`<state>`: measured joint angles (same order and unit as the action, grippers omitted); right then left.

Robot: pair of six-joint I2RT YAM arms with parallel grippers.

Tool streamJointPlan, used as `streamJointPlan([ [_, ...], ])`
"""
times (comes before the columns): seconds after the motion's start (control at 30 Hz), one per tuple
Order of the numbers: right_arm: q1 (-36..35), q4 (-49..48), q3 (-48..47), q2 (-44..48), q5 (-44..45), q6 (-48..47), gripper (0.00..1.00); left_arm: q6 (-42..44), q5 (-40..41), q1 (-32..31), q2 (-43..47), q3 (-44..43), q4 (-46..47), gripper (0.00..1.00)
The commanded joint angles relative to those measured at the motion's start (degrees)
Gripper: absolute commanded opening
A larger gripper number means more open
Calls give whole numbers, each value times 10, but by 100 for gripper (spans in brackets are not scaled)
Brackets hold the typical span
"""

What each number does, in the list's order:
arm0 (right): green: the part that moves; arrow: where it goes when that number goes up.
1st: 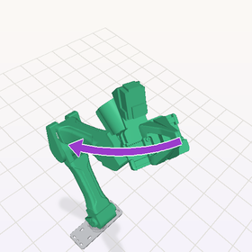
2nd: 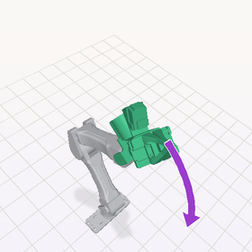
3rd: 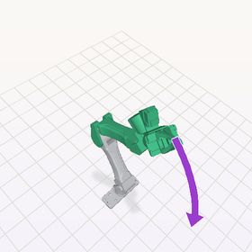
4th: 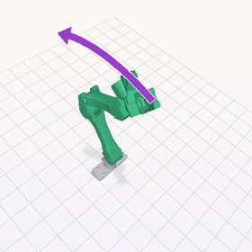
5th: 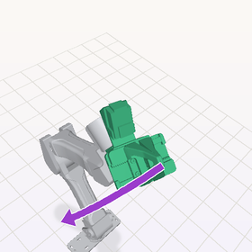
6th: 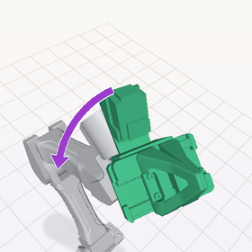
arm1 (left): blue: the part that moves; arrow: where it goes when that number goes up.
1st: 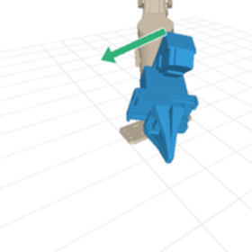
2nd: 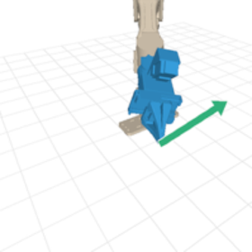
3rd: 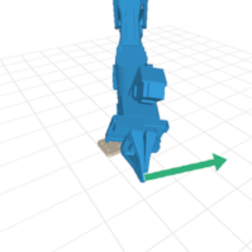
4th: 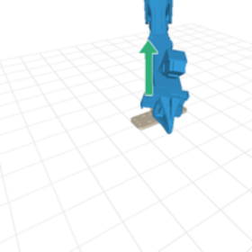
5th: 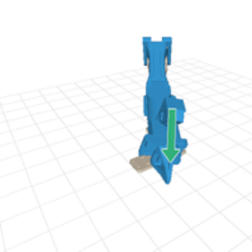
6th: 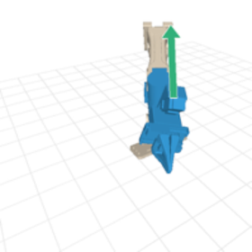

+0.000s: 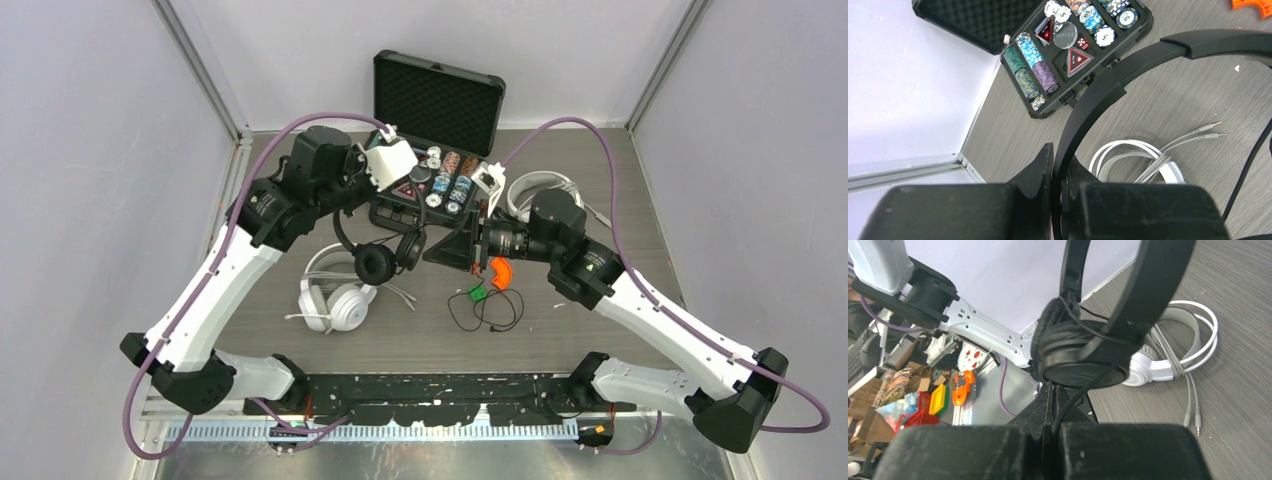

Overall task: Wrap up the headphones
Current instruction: Wrap the headphones cable around the headphones.

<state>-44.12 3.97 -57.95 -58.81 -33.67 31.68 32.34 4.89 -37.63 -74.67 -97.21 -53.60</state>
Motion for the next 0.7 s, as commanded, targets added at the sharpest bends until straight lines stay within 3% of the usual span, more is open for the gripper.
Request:
streamJointPlan([
  [0.0,3,-46,-46,-5,-11,35,1,-34,55,0,12,15,31,0],
  [0.17,3,-65,-73,-29,-10,60,5,-56,72,0,21,37,44,0],
  [0.43,3,-164,-78,-87,-35,150,8,-153,120,0,18,24,38,0],
  [0.67,2,-195,-94,-130,-15,173,11,-244,147,0,11,-4,28,0],
])
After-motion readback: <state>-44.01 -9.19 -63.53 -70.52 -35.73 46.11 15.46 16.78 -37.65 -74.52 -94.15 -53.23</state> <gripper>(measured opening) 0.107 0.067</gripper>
